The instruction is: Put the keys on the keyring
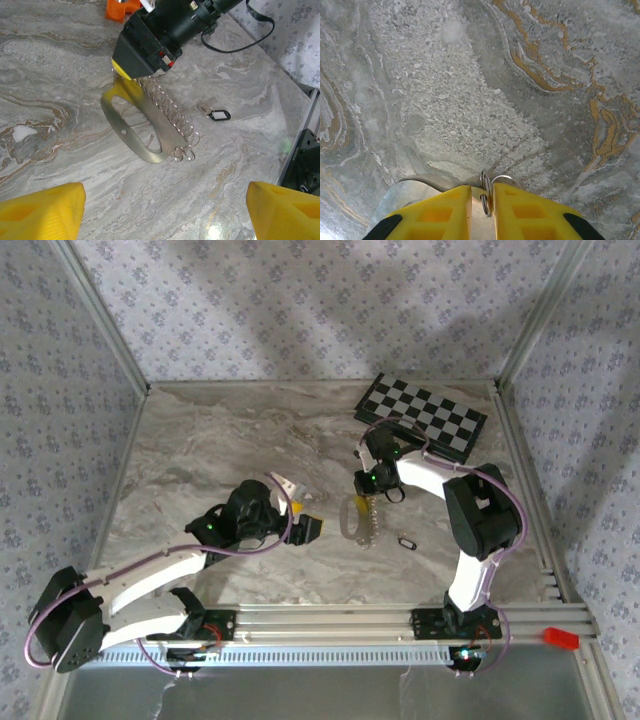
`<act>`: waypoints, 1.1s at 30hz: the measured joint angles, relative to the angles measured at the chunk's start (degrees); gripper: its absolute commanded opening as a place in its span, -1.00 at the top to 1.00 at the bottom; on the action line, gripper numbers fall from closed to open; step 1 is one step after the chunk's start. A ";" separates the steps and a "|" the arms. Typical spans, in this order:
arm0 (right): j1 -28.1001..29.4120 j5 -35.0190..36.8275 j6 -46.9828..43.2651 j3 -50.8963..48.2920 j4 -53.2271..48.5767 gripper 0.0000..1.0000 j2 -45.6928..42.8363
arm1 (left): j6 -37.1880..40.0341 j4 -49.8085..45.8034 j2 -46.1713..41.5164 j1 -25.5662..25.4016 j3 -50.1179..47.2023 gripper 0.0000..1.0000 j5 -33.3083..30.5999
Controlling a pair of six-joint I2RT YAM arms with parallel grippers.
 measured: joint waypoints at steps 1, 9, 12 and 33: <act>0.00 -0.17 -0.02 -0.07 -0.07 0.68 0.00 | 0.00 -0.02 -0.24 0.00 0.00 -0.67 0.00; -0.11 -0.35 -0.22 -0.22 -0.09 0.86 0.00 | 0.02 -0.42 -1.07 0.00 0.00 -0.67 -0.02; -0.09 -0.35 -0.48 -0.22 -0.07 0.97 -0.02 | 0.02 -0.44 -1.07 0.00 0.00 -0.67 -0.02; 6.84 -16.55 -6.64 -22.73 21.70 1.00 -37.53 | 3.80 -2.03 -18.49 0.00 -0.20 -0.41 3.67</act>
